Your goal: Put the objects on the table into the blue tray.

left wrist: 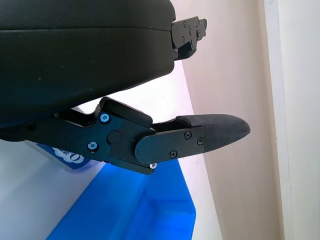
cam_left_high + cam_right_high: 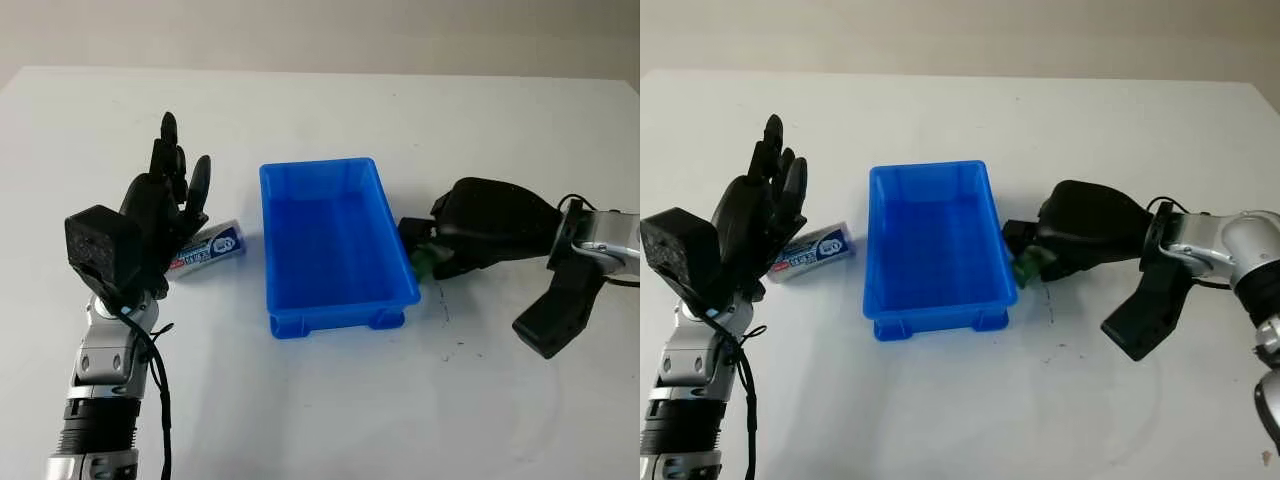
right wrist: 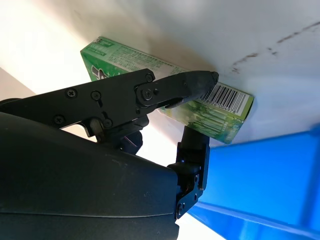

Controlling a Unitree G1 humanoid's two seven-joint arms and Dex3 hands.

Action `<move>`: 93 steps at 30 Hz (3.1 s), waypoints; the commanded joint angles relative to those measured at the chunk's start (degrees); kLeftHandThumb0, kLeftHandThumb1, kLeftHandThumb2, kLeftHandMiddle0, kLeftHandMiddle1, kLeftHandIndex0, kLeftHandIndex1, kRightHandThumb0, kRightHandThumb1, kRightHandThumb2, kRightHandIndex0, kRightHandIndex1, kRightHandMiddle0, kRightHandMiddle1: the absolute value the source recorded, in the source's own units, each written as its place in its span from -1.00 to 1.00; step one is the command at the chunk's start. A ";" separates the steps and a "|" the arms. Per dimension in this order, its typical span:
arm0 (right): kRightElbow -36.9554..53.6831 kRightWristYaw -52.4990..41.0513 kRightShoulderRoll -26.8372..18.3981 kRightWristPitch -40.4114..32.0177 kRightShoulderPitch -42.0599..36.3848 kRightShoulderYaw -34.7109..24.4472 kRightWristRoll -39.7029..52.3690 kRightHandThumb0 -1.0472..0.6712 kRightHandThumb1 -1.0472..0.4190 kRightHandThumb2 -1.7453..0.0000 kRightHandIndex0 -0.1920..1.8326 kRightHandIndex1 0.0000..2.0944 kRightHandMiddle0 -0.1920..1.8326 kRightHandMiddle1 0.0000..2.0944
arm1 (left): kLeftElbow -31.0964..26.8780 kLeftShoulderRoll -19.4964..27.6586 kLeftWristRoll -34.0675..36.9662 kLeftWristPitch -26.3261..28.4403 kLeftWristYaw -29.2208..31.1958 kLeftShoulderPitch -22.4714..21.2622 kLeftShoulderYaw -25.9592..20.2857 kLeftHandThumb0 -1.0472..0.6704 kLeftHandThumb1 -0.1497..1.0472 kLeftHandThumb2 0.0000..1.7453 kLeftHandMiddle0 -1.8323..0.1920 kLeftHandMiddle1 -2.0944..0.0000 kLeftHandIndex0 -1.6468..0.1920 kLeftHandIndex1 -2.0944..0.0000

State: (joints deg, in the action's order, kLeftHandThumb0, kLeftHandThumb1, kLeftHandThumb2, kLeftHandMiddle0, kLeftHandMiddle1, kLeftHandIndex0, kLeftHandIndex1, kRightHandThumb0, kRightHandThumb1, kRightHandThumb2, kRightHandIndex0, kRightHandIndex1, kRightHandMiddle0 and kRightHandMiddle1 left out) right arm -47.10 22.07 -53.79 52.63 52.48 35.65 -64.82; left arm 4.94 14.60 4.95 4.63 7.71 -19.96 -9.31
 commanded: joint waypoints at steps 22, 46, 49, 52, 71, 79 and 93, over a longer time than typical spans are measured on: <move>-3.04 -6.59 3.21 -6.86 7.62 -8.47 11.16 -0.27 -0.96 0.94 0.06 1.00 -0.01 1.00 | -1.19 0.73 0.15 -0.17 0.37 -0.22 -0.38 -0.70 1.00 -0.34 1.00 1.00 1.00 1.00; 7.28 1.95 11.21 -3.65 12.46 -14.18 15.91 -0.27 -0.99 0.93 0.25 1.00 0.05 1.00 | -2.07 0.21 -0.64 0.68 -0.88 0.32 0.16 -0.72 1.00 -0.33 1.00 1.00 1.00 1.00; 8.04 2.19 11.88 -1.59 12.06 -14.02 16.12 -0.28 -0.99 0.93 0.21 1.00 0.04 1.00 | -2.18 0.17 -0.79 0.75 -1.07 0.32 0.16 -0.72 1.00 -0.34 1.00 1.00 1.00 1.00; 9.21 1.45 12.46 -0.45 11.00 -13.74 15.90 -0.29 -0.99 0.93 0.17 1.00 0.01 0.99 | -2.39 0.16 -0.86 1.00 -1.22 0.36 0.16 -0.72 1.00 -0.33 1.00 1.00 1.00 1.00; 17.37 -29.87 10.73 -4.75 5.66 -12.39 19.66 -0.64 -0.99 0.94 -0.36 -0.69 -0.43 -0.58 | -2.58 0.46 -0.63 1.12 -0.87 0.26 -0.10 -0.71 1.00 -0.33 1.00 1.00 1.00 1.00; 24.62 -43.65 10.22 -11.20 2.89 -14.34 25.83 -0.64 -0.98 0.94 -0.77 -1.00 -0.80 -0.95 | -2.07 0.45 -0.94 0.64 -0.97 0.19 0.04 -0.72 1.00 -0.34 1.00 1.00 1.00 1.00; 22.69 -45.21 14.72 -18.50 -0.96 -21.93 39.12 -0.80 -1.00 0.56 -1.00 -0.99 -0.98 -0.99 | -2.47 0.47 -0.90 1.23 -1.20 0.38 -0.17 -0.73 1.00 -0.34 1.00 1.00 1.00 1.00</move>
State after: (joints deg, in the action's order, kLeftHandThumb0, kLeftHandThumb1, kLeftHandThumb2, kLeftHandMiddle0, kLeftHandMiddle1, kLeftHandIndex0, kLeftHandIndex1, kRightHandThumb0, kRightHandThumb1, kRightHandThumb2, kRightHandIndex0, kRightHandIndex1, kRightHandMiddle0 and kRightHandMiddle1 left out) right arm -23.38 -23.26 -40.58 35.96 52.88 15.87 -28.43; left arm 3.20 14.67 4.24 5.82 6.64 -19.87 -9.25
